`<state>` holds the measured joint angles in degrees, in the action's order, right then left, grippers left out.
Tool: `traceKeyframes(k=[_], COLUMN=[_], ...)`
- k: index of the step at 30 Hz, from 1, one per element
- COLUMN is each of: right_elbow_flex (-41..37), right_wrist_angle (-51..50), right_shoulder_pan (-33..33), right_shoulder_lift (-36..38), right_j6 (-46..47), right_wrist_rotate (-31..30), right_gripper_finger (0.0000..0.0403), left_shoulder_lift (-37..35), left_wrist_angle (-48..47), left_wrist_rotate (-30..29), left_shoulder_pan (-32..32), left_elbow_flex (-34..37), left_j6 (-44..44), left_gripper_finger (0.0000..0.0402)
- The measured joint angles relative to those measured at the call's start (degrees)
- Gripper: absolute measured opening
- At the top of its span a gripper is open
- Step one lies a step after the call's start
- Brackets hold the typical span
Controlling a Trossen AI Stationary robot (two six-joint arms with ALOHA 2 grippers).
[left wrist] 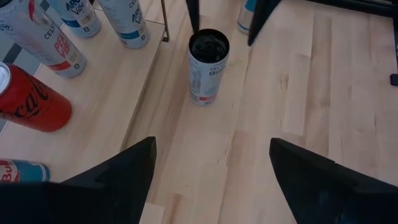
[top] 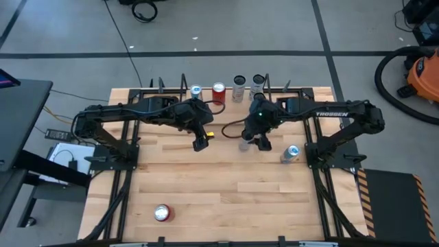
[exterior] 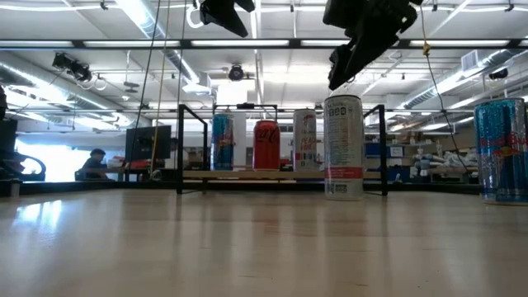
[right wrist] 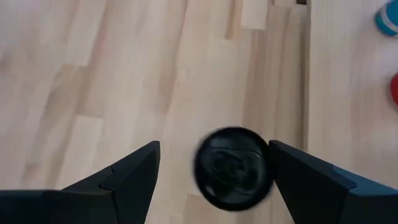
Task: Place canned beverage on shelf
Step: Put the white-pink soda can on the shelf aligned with the other white-pink soda can
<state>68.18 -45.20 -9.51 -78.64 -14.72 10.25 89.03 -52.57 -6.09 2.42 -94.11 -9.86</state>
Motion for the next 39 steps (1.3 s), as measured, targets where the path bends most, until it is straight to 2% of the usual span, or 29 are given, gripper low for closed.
traceKeyframes(k=[6, 11, 29, 39], right_elbow_flex=[0.0, 0.0, 0.0, -0.01], right_wrist_angle=[-0.61, -3.3, -2.15, -2.01], right_shoulder_pan=[-1.42, -3.06, -3.7, -3.7], right_shoulder_lift=[-0.11, -1.34, -3.7, -0.89], right_j6=[-3.38, -5.24, -6.35, -6.27], right_wrist_rotate=[0.29, 4.22, 2.27, 2.26], right_gripper_finger=[0.0307, 0.0307, 0.0307, 0.0307], left_shoulder_lift=[0.0, 0.0, -0.04, -0.07], left_wrist_angle=[0.04, 0.06, 0.45, 0.47], left_wrist_rotate=[0.11, 0.11, 0.07, 0.07], left_shoulder_pan=[0.0, 0.0, 0.0, -0.01], left_elbow_flex=[0.0, 0.0, 0.0, 0.0], left_j6=[-1.44, -1.49, -1.43, -1.28], left_gripper_finger=[0.0316, 0.0316, 0.0316, 0.0316])
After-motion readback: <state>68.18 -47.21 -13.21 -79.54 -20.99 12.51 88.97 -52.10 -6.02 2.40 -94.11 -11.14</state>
